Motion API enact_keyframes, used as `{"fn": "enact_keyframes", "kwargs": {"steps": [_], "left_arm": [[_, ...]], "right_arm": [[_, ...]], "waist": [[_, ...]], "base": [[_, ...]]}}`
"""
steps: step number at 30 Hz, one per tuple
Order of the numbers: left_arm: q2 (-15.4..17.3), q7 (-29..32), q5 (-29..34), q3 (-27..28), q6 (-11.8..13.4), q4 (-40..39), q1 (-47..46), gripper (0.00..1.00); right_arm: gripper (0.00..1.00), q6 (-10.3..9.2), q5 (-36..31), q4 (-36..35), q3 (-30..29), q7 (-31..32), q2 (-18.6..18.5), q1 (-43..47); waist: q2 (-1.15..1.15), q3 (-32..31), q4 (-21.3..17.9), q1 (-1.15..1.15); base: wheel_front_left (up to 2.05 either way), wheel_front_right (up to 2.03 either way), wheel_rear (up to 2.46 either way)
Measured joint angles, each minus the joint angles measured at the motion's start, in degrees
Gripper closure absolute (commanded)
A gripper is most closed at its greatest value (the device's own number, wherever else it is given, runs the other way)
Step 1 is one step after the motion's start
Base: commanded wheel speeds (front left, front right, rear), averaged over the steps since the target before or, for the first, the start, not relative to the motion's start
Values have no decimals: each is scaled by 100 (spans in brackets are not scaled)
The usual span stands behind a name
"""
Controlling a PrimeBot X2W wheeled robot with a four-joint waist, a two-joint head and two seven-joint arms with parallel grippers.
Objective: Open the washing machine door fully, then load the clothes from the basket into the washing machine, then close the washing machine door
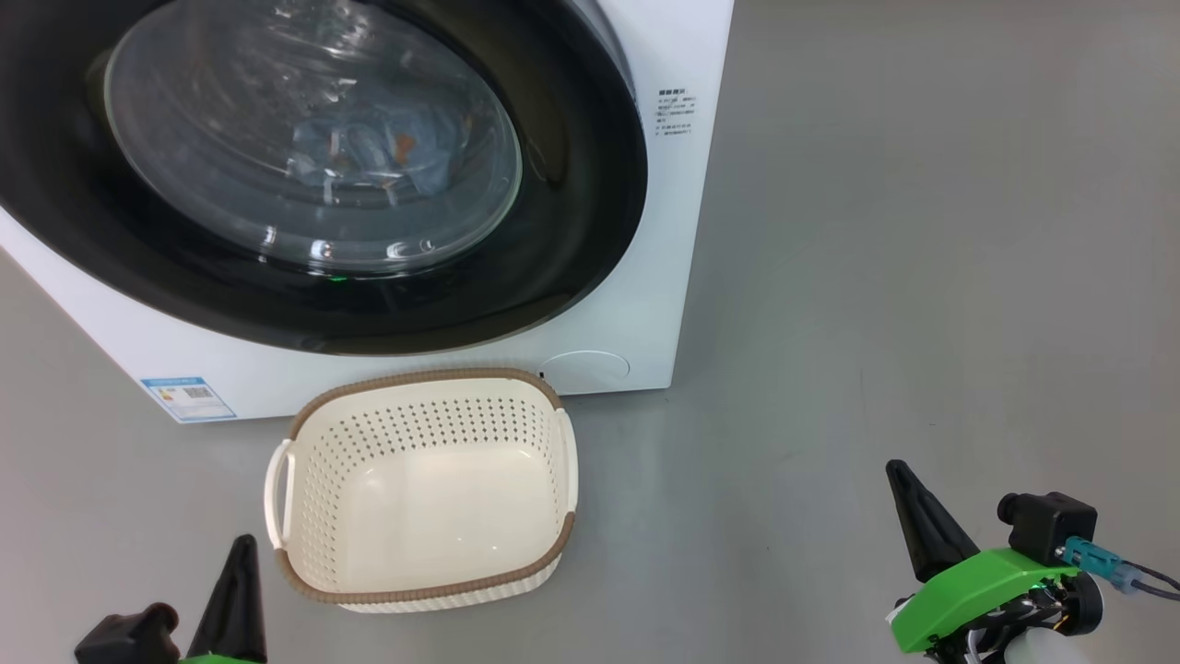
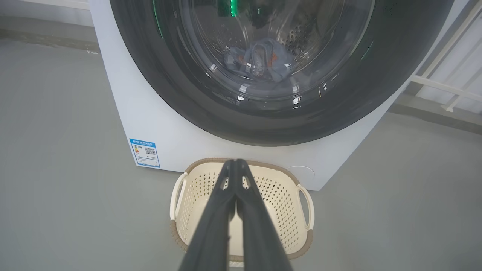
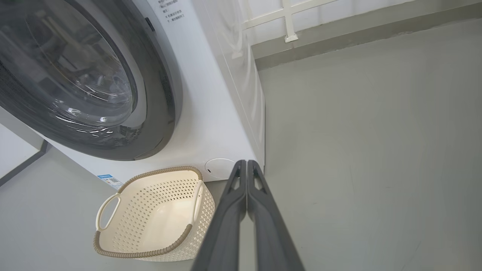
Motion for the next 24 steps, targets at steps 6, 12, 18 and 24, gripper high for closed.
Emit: {"fn": "enact_keyframes", "kwargs": {"steps": [6, 12, 18, 24], "left_arm": [[-1, 96, -345, 10, 0, 2, -1, 100], [-5, 196, -692, 22, 0, 2, -2, 100], [-15, 307, -1082, 46, 0, 2, -7, 100], [-32, 406, -1433, 66, 0, 1, -20, 100]], "right_arm": [[100, 0, 318, -41, -47, 83, 21, 8], [100, 0, 600, -107, -109, 188, 56, 10], [100, 0, 967, -179, -204, 303, 82, 49], [100, 0, 1269, -252, -261, 409, 111, 52]], "waist": [[0, -46, 24, 4], [0, -62, 45, 1], [0, -94, 69, 1], [0, -122, 89, 1]], "base": [[0, 0, 0], [0, 0, 0], [0, 0, 0], [0, 0, 0]]}}
